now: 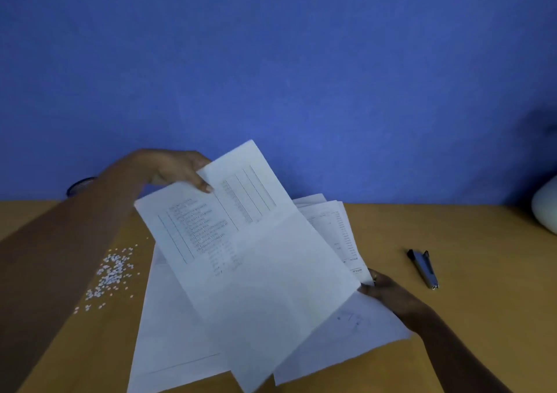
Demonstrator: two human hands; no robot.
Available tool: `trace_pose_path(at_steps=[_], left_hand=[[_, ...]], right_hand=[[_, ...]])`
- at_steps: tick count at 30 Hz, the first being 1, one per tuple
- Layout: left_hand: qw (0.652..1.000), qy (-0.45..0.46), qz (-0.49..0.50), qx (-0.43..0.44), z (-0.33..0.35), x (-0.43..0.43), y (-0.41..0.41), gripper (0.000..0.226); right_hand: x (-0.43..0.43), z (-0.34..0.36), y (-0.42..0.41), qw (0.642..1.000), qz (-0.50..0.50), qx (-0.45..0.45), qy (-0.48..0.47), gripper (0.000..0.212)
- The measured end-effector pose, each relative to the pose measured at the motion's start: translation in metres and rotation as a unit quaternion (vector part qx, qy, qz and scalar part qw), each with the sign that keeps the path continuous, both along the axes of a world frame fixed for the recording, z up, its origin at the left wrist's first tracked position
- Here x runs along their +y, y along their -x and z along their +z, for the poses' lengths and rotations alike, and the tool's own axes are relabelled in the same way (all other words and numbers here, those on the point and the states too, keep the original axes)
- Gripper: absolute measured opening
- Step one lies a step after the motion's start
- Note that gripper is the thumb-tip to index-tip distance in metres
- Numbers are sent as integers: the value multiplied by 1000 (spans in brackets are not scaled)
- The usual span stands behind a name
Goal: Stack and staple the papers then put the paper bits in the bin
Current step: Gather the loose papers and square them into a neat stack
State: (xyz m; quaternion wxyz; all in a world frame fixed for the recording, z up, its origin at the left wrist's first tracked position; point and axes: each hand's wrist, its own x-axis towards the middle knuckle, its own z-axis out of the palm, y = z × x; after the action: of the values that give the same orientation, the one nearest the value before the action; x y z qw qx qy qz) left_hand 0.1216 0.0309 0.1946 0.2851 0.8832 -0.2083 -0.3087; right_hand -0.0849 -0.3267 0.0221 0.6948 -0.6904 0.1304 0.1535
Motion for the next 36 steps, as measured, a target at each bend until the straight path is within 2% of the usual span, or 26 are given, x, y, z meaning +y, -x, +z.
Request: trace_pose_path(at_steps=[3, 4, 7, 9, 12, 15, 19, 22, 24, 25, 27, 29, 30, 32, 36], left_hand=[[999, -1, 0, 39, -12, -25, 12, 26], [1000, -11, 0, 28, -18, -32, 14, 26], [999, -33, 10, 1, -34, -46, 11, 33], [998, -48, 7, -41, -41, -54, 12, 36], [987, -45, 35, -148, -52, -63, 12, 40], [964, 31, 99, -244, -61, -69, 10, 46], [913, 101, 166, -359, -76, -69, 12, 50], [869, 149, 262, -392, -97, -67, 21, 60], [848, 201, 355, -337, -112, -69, 32, 72], [841, 239, 399, -277, -120, -70, 37, 78], [827, 294, 469, -99, -134, -72, 49, 81], [819, 333, 458, 92, -145, -73, 60, 67], [815, 357, 432, 149, -149, -73, 64, 55], [815, 393, 388, 175, -155, -73, 73, 39], [846, 382, 338, 157, -157, -76, 82, 46]], right_hand=[[5, -1, -4, 999, 35, 1, -15, 30], [7, 1, -5, 999, 41, 3, -21, 32], [8, -2, -7, 997, 61, 16, -40, 53], [11, -1, -6, 997, 70, 19, -41, 49], [16, 3, -4, 997, 63, 14, -39, 36], [19, 2, -5, 998, 43, 10, -43, 29], [18, 0, -5, 998, 10, -2, -55, 31], [20, 2, -4, 998, -12, -16, -60, 29], [20, 3, -4, 997, -27, -30, -70, 34], [20, 3, -5, 996, -34, -33, -75, 36], [21, 1, -6, 995, -44, -34, -86, 41], [22, 1, -7, 994, -54, -34, -87, 37], [21, 0, -8, 994, -62, -33, -85, 31], [22, -1, -8, 994, -71, -31, -81, 23], [20, -4, -10, 996, -78, -18, -46, 23]])
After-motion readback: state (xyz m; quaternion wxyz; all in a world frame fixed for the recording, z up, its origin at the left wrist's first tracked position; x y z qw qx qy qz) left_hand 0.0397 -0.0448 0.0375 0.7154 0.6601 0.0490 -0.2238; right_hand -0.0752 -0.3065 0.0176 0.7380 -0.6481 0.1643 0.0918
